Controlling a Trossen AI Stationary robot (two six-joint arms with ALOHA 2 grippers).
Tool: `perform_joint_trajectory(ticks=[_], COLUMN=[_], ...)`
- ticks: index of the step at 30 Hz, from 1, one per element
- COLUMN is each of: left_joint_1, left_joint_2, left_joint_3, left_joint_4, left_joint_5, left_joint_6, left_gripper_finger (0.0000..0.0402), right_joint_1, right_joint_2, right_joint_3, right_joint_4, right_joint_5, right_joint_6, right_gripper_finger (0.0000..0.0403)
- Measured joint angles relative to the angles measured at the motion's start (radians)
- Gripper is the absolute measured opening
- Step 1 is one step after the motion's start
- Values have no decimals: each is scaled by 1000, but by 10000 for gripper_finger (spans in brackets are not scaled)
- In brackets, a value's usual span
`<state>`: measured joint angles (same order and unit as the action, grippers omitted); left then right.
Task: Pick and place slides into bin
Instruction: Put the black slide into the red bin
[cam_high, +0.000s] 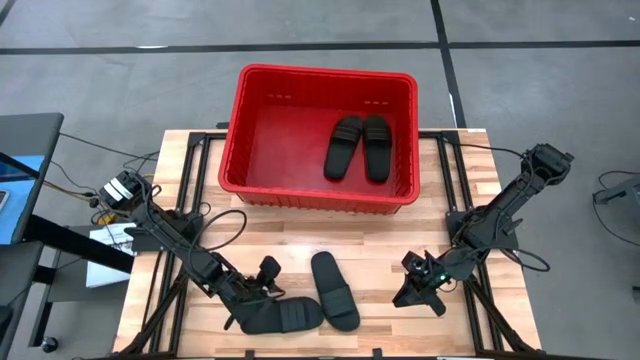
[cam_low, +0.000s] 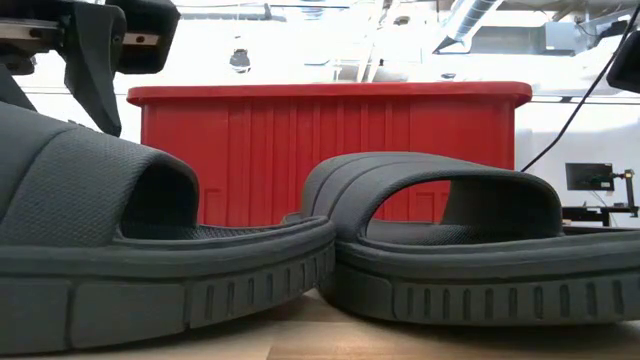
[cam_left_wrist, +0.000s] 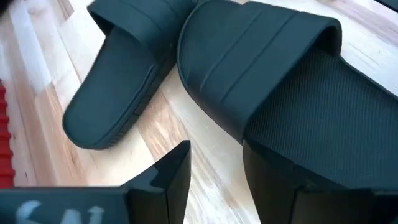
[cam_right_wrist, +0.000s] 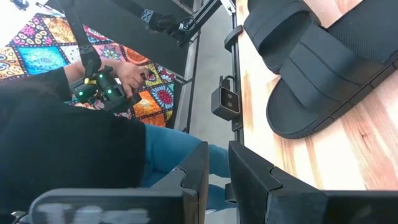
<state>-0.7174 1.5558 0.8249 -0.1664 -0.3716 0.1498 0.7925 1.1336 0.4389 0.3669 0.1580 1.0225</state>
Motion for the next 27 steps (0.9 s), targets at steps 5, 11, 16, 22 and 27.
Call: perform_joint_trajectory(ticks=[5,11,16,22,27], left_joint_1=[0,0,0,1,25], left_joint_2=[0,0,49,105,107], left_joint_3=[0,0,0,10,32], left_joint_4=[32,54,66,138,149], left_joint_5=[39,71,73,-43,-54], left_joint_6=[40,62,132,187,233], left_gripper_finger=[139,139,139,139,139], right_joint_1=[0,0,-1,-1,-2], right_joint_2=[0,0,0,0,0], right_joint_3=[0,0,0,0,0], right_joint_4=[0,0,0,10,11], right_joint_5=[0,0,0,0,0], right_joint_6=[0,0,0,0,0], right_gripper_finger=[56,56,56,56,56])
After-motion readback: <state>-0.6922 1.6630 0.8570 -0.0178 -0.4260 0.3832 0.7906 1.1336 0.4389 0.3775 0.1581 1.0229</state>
